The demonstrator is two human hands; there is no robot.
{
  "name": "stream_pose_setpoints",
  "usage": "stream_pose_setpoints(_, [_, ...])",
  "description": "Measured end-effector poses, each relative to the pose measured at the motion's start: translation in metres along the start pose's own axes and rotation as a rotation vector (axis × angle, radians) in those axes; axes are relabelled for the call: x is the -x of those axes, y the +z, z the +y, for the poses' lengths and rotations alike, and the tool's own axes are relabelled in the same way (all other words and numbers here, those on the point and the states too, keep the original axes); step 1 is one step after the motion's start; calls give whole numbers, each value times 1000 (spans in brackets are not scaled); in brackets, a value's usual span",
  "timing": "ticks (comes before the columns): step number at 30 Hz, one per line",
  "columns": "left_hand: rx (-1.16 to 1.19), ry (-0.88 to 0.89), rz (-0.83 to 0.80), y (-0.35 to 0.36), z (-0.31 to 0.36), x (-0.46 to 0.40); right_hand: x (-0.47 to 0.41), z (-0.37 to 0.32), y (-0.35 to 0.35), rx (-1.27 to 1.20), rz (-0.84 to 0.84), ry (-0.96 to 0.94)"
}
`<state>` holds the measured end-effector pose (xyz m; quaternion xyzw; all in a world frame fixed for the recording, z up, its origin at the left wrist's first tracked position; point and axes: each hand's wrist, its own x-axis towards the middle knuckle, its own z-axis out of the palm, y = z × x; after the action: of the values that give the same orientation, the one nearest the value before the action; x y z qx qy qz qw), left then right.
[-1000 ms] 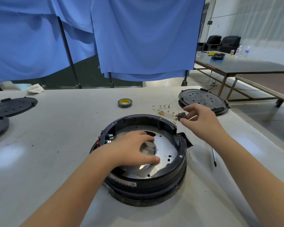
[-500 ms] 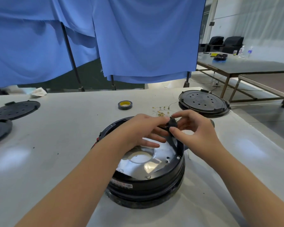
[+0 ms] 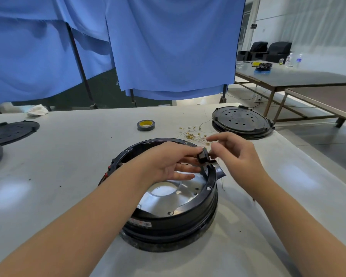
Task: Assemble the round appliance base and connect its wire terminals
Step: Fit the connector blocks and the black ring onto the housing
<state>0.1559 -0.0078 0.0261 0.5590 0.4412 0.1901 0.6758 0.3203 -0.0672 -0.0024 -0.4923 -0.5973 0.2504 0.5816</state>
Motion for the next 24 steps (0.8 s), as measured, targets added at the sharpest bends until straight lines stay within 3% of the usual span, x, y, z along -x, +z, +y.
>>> stream_pose_setpoints(4, [27,-3,-20,2,-2,-3,-3,9,0,-19,34,107])
stream_pose_setpoints(14, [22,39,-18,-1,-6,-9,-6,17,-3,-69,-103,288])
stream_pose_setpoints(24, [19,59,-8,-3,-8,-11,-6,16,-5,-65,-139,306])
